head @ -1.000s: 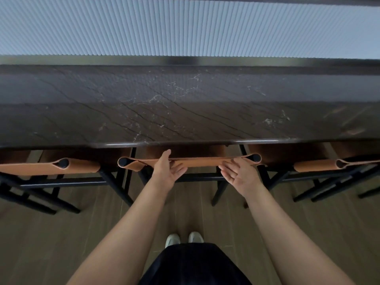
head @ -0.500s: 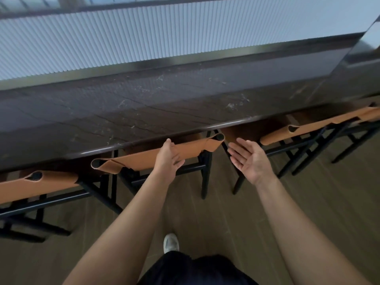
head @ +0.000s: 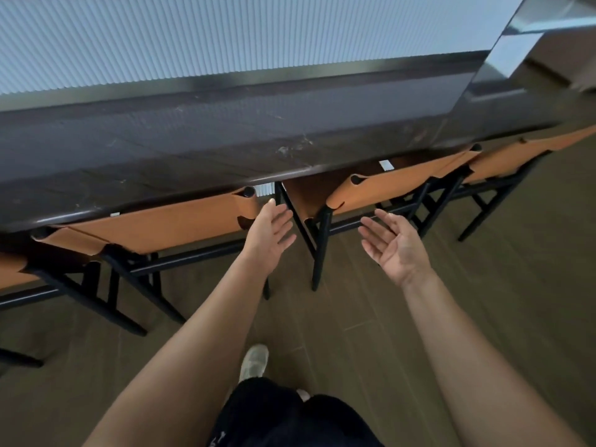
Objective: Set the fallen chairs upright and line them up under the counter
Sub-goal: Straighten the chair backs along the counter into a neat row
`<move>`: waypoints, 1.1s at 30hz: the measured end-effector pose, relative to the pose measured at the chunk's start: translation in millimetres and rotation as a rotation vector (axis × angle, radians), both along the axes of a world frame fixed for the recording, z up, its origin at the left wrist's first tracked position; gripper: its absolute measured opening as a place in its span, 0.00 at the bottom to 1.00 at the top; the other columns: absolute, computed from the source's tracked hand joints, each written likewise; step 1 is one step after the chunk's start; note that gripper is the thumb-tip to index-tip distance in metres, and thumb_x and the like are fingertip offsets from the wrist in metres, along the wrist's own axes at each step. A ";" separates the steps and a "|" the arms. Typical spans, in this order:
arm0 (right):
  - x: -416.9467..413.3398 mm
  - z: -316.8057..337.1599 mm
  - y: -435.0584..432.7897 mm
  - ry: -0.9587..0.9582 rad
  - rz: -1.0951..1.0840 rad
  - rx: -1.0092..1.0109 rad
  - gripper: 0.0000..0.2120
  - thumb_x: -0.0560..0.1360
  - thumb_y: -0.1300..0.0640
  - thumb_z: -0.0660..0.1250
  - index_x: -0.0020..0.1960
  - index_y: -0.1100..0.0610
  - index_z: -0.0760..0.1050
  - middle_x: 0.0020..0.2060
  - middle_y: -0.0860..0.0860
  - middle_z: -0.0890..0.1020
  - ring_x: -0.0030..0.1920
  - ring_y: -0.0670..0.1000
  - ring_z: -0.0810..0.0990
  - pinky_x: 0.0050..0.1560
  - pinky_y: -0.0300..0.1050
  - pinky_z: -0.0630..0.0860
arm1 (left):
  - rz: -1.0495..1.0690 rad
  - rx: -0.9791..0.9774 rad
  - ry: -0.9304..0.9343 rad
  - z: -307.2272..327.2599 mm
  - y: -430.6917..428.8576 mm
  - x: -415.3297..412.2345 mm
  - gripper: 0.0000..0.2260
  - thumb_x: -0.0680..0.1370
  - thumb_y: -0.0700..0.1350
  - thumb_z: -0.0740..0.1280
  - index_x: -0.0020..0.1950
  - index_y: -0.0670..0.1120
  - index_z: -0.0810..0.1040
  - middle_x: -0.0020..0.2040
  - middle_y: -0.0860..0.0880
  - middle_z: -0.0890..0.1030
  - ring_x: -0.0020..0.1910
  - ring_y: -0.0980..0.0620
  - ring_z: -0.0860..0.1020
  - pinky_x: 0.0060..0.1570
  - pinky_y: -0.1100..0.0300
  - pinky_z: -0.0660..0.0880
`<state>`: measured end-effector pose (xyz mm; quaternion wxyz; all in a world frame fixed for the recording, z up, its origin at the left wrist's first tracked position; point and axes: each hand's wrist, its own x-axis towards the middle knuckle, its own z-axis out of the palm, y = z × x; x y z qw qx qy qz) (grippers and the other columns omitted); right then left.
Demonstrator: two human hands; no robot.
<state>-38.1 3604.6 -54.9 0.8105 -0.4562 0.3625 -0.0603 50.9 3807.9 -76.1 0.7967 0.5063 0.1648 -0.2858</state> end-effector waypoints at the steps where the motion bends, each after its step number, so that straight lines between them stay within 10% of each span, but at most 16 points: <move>1: -2.2 -0.7 -5.5 0.000 -0.007 0.002 0.16 0.80 0.52 0.61 0.66 0.55 0.75 0.56 0.55 0.84 0.58 0.55 0.82 0.55 0.49 0.75 | -0.020 0.003 -0.013 0.3 -7.1 0.7 0.22 0.82 0.55 0.57 0.73 0.45 0.68 0.71 0.46 0.72 0.71 0.46 0.68 0.69 0.48 0.66; 33: 153.0 -42.6 -223.3 0.213 0.026 0.075 0.14 0.81 0.52 0.62 0.62 0.58 0.71 0.56 0.57 0.82 0.52 0.54 0.82 0.48 0.47 0.77 | 0.077 0.010 0.447 -38.9 -267.2 109.9 0.28 0.78 0.48 0.67 0.75 0.45 0.62 0.76 0.44 0.63 0.75 0.43 0.61 0.69 0.44 0.64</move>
